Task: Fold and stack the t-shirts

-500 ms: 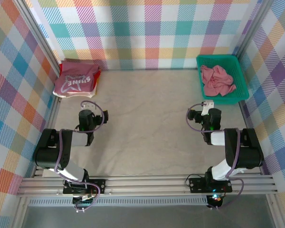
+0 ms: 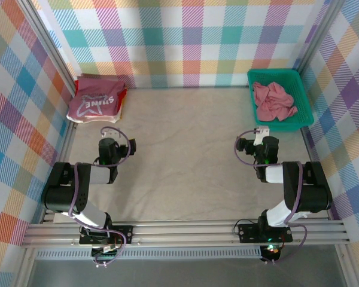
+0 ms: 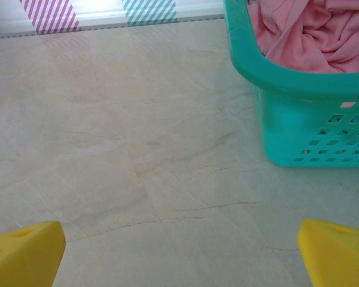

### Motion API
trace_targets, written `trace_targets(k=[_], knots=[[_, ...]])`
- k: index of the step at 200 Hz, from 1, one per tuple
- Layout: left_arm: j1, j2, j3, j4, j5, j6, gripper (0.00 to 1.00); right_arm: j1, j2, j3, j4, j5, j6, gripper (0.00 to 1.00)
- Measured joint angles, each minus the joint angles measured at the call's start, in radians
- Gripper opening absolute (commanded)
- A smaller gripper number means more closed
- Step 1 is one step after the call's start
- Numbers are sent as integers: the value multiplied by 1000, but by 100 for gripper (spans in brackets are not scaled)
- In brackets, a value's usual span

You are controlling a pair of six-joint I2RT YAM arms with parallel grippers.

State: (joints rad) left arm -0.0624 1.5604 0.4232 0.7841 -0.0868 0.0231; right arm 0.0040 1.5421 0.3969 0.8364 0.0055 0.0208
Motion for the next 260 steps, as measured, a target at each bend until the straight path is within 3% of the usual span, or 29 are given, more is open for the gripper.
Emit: trace_targets(k=[50, 77, 88, 103, 134, 149, 172, 206, 241, 260], knots=[[0, -10, 1, -19, -11, -6, 100, 3, -13, 2, -25, 2, -2, 100], [-34, -219, 92, -336, -76, -38, 95, 18, -242, 98, -360, 20, 72, 97], [-66, -337, 176, -428, -75, -64, 96, 18, -320, 202, -467, -16, 113, 90], [-148, -423, 341, -494, -71, -83, 96, 24, -316, 423, -623, -31, 169, 91], [-408, -301, 682, -553, -28, -51, 96, 12, -48, 948, -939, 43, 248, 90], [-504, -180, 800, -573, 18, -30, 98, -30, 74, 1092, -1055, 47, 285, 85], [-611, 24, 867, -613, 72, 5, 98, -118, 294, 1301, -1246, 63, 319, 85], [-682, 199, 872, -679, 138, 15, 98, -174, 583, 1572, -1450, 98, 329, 86], [-688, 203, 872, -681, 149, 16, 98, -174, 745, 1724, -1577, 103, 330, 87], [-688, 192, 864, -679, 146, 21, 99, -174, 853, 1898, -1653, 98, 330, 86]])
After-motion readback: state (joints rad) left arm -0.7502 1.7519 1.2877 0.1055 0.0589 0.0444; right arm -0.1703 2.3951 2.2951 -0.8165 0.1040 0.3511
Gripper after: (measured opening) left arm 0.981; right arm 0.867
